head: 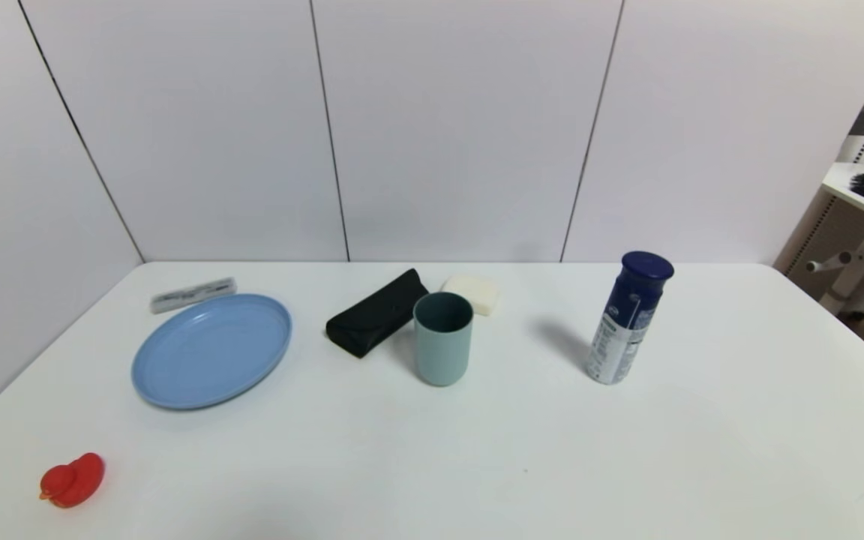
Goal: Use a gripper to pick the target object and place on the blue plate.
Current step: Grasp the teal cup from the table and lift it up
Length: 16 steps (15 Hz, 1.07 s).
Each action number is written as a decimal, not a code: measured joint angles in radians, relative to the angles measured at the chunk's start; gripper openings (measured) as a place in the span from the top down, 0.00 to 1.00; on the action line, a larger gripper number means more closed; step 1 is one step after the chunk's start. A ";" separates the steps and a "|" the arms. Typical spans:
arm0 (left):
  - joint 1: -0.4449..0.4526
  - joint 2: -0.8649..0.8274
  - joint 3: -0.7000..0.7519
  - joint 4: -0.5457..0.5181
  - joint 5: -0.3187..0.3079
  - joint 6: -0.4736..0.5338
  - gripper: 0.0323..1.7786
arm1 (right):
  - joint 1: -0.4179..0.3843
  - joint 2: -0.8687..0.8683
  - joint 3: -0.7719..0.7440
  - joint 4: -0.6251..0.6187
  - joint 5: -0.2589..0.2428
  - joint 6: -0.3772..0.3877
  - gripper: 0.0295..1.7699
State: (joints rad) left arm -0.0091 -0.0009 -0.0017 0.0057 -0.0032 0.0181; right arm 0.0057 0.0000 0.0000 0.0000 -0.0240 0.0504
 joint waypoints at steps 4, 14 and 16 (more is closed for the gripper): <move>0.000 0.000 0.000 0.000 0.000 0.000 0.05 | 0.000 0.000 0.000 0.000 0.000 0.000 0.04; 0.000 0.000 0.000 0.000 0.000 -0.004 0.05 | 0.000 0.000 0.000 0.000 0.000 0.000 0.04; 0.000 0.000 0.000 0.000 0.000 -0.002 0.05 | 0.000 0.000 0.000 0.000 0.000 0.000 0.04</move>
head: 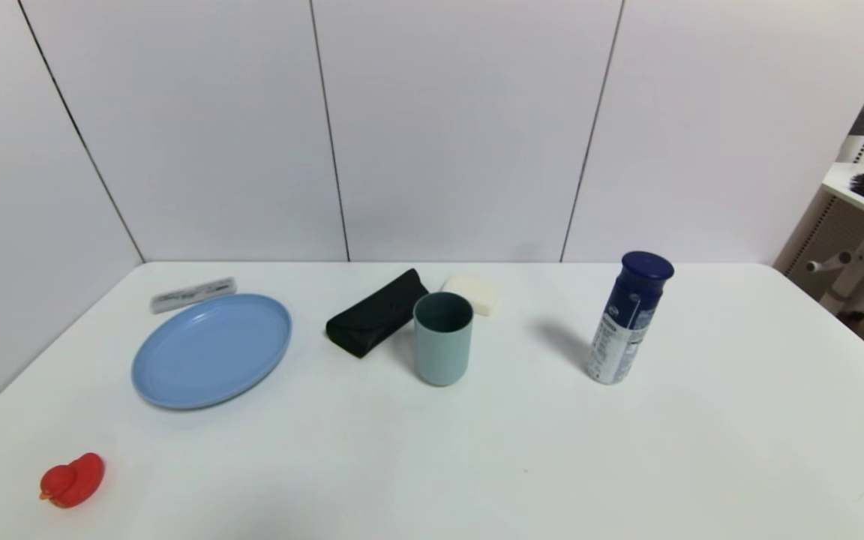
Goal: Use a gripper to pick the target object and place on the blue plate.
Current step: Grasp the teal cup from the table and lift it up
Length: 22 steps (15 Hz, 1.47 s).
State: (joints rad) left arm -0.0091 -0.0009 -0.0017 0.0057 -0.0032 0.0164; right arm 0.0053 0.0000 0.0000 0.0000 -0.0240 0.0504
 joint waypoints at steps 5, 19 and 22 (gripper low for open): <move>0.000 0.037 -0.011 -0.007 -0.002 0.015 0.05 | 0.000 0.000 0.000 0.000 0.000 0.000 0.04; -0.296 1.008 -0.912 -0.155 -0.137 0.068 0.05 | 0.000 0.000 0.000 0.000 0.000 0.000 0.04; -0.404 1.266 -1.117 -0.157 -0.214 0.070 0.05 | 0.000 0.000 0.000 0.000 0.000 0.000 0.04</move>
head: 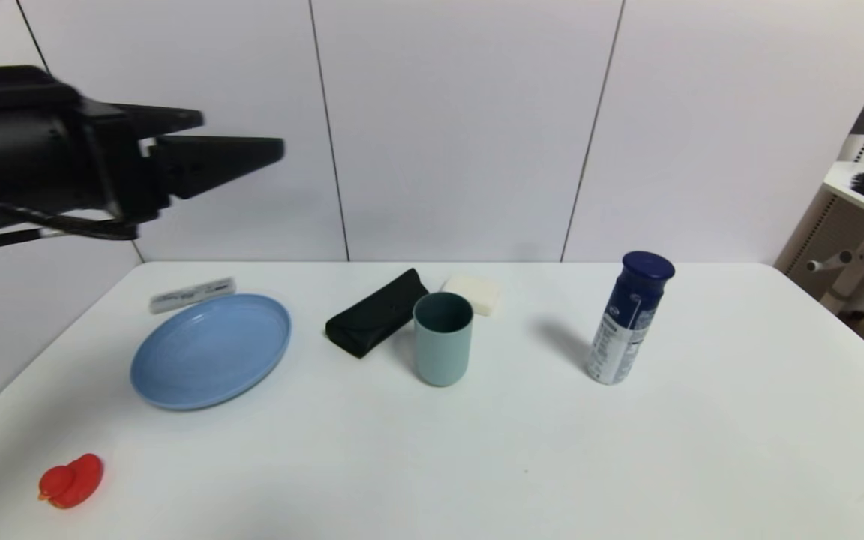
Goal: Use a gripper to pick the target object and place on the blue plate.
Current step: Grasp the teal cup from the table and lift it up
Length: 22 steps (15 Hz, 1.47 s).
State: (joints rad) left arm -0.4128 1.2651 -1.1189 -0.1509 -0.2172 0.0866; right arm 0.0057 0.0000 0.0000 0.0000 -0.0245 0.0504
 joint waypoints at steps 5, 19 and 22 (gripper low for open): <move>-0.102 0.335 -0.116 -0.077 -0.196 0.011 0.05 | 0.000 0.000 0.000 0.000 0.000 0.000 0.04; -0.142 0.673 0.112 -0.630 -0.207 0.023 0.05 | 0.000 0.000 0.000 0.000 0.000 0.000 0.04; -0.141 0.706 0.126 -0.700 -0.208 0.021 0.05 | 0.000 0.000 0.000 0.000 0.000 0.000 0.04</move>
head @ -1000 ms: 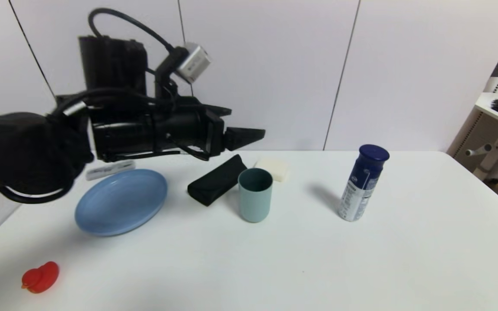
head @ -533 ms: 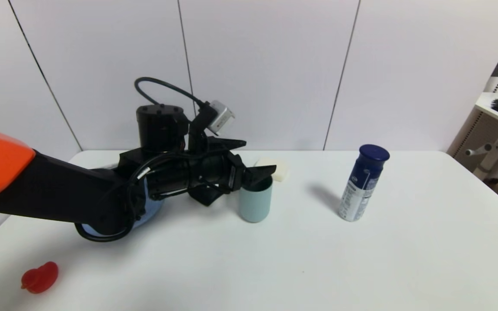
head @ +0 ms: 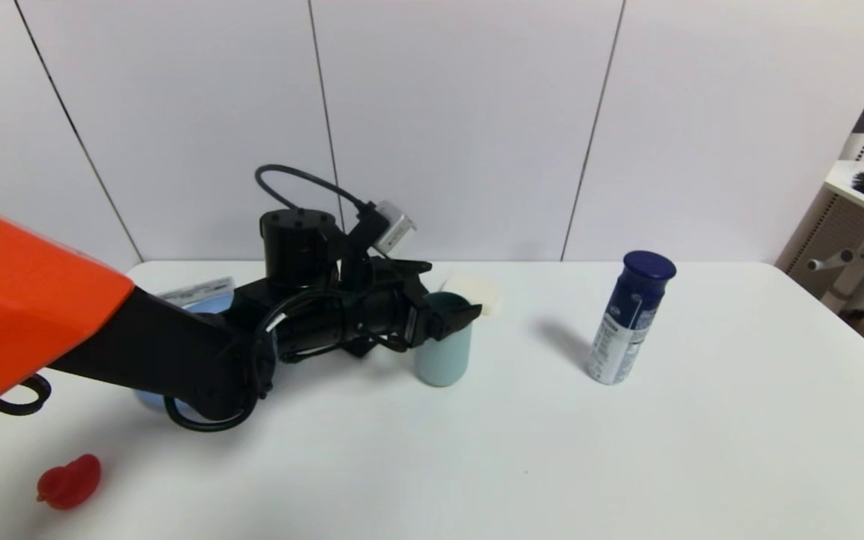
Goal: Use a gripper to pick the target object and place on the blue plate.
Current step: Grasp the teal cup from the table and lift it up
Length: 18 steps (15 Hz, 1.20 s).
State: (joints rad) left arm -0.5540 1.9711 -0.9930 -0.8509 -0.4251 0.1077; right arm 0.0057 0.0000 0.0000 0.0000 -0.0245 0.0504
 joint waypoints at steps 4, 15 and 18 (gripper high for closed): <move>-0.001 0.038 0.009 -0.032 0.000 -0.001 0.05 | 0.000 0.000 0.000 0.000 0.000 0.000 0.04; -0.006 0.121 0.011 -0.087 -0.001 0.000 0.05 | 0.000 0.000 0.000 0.000 0.000 0.000 0.04; -0.005 0.144 0.011 -0.091 0.001 0.001 0.05 | 0.000 0.000 0.000 0.000 0.000 0.000 0.04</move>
State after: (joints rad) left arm -0.5589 2.1149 -0.9817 -0.9423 -0.4243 0.1091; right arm 0.0057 0.0000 0.0000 0.0004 -0.0245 0.0500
